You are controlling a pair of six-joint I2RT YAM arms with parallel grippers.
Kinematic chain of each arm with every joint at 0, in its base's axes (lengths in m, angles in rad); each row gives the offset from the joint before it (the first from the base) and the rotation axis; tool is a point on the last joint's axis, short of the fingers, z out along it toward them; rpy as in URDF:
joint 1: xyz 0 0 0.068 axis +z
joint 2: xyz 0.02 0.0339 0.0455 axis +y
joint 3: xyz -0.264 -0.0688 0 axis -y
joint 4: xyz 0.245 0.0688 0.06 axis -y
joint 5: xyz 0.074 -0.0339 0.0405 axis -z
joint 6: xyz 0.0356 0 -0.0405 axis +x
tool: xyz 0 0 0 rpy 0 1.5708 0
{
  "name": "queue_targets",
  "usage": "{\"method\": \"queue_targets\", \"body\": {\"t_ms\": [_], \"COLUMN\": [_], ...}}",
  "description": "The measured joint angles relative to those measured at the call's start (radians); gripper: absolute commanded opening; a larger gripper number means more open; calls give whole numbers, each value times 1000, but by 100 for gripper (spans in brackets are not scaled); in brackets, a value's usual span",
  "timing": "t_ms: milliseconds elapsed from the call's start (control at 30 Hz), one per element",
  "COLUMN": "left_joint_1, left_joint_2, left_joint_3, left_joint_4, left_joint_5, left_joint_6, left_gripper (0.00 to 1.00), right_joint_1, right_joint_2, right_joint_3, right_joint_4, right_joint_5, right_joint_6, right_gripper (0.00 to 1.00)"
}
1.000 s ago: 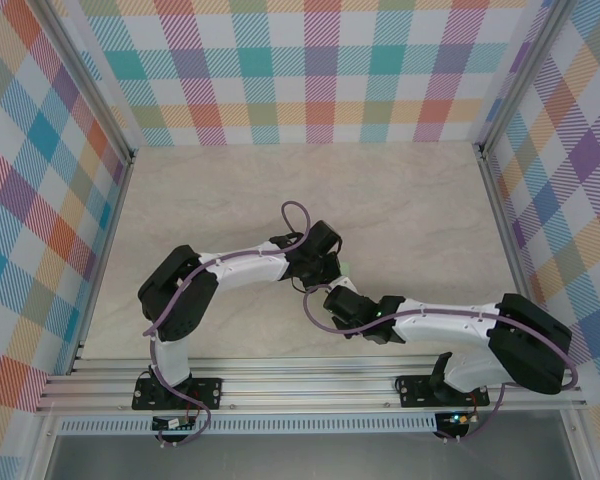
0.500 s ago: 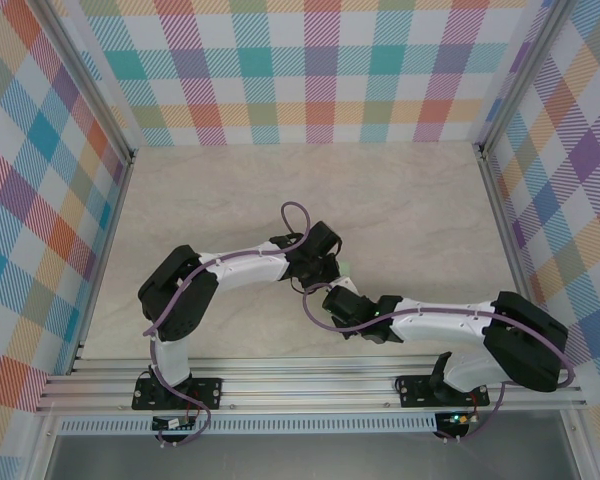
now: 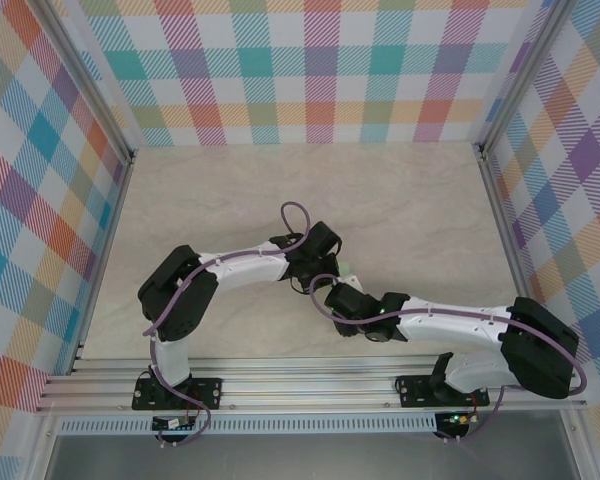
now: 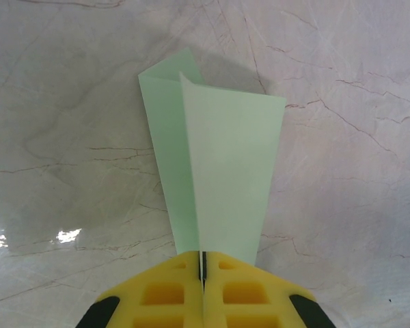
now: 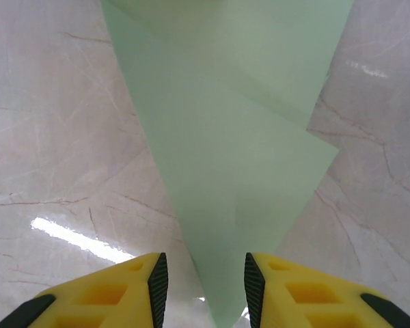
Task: Fold a paper plane with a square sheet of paper (pick it up from the middle)
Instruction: Fold the wing for the fifth time at the center of the table.
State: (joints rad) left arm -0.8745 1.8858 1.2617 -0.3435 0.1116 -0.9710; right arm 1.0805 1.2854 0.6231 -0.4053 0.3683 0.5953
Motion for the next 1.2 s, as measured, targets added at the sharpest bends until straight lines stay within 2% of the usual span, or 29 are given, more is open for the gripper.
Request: {"method": "queue_targets", "body": {"t_ms": [67, 233, 667, 767, 1000, 1200], "left_joint_1": [0, 0, 0, 0, 0, 0], "left_joint_2": [0, 0, 0, 0, 0, 0], "left_joint_3": [0, 0, 0, 0, 0, 0], "left_joint_4": [-3, -3, -3, -3, -3, -6], "left_joint_5": [0, 0, 0, 0, 0, 0], "left_joint_6": [0, 0, 0, 0, 0, 0], "left_gripper": [4, 4, 3, 2, 2, 2], "right_joint_1": [0, 0, 0, 0, 0, 0], "right_joint_2": [0, 0, 88, 94, 90, 46], "right_joint_3": [0, -1, -4, -4, 1, 22], "right_joint_4": [-5, -8, 1, 0, -21, -51], "right_joint_5": [-20, -41, -51, -50, -38, -25], "right_joint_6": [21, 58, 79, 79, 89, 90], "right_gripper": [31, 33, 23, 18, 30, 31]}}
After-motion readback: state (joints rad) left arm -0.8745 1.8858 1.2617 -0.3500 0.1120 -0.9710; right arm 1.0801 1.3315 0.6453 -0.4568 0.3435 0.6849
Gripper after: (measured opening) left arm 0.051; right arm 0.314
